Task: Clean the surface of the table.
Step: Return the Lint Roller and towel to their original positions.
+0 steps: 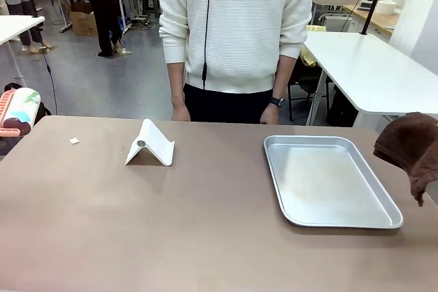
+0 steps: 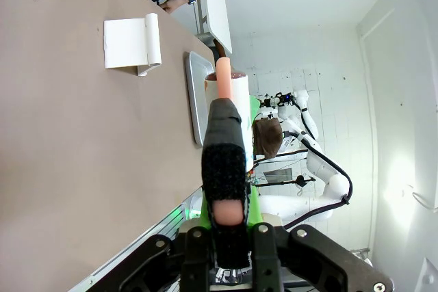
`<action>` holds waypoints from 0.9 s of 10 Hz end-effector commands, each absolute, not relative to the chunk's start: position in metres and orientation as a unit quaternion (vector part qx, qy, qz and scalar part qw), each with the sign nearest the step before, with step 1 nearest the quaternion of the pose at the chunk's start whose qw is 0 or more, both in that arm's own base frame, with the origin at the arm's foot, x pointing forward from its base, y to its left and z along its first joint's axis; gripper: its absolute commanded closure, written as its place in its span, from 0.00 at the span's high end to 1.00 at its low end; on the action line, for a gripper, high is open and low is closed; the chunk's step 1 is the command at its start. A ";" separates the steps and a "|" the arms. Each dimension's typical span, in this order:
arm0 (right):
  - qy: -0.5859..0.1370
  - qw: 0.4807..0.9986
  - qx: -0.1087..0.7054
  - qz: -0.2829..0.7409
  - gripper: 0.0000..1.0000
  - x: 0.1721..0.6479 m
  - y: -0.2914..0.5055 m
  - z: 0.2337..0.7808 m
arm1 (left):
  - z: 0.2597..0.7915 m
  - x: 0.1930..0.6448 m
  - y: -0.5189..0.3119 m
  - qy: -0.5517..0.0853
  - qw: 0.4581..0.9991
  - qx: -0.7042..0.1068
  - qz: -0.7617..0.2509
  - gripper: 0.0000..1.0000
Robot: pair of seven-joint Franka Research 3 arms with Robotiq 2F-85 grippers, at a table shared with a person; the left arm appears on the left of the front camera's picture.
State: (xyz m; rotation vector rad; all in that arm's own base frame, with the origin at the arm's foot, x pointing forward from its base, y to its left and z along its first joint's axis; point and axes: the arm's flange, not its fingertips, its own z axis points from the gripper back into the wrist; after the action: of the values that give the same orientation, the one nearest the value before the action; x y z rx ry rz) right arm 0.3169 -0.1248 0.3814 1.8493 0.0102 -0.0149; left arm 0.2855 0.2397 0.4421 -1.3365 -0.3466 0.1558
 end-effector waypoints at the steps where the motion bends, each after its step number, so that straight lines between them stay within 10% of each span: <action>1: 0.001 0.603 0.798 -0.003 0.09 0.317 -0.124 0.382 | 0.445 0.286 0.238 -0.165 0.765 -0.618 0.075 0.00; 2: 0.004 0.602 0.798 -0.006 0.09 0.317 -0.125 0.381 | 0.442 0.286 0.240 -0.160 0.768 -0.616 0.072 0.20; 9: -0.062 0.690 0.719 0.051 0.09 0.423 0.094 0.418 | 0.523 0.415 0.037 -0.102 0.884 -0.457 0.001 0.20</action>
State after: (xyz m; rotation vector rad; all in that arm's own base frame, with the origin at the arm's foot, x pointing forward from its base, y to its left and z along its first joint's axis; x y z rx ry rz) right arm 0.4132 0.0699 0.4156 1.6858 -0.1255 0.1112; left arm 0.4169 0.0494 0.5241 -1.0019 -0.1883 -0.0332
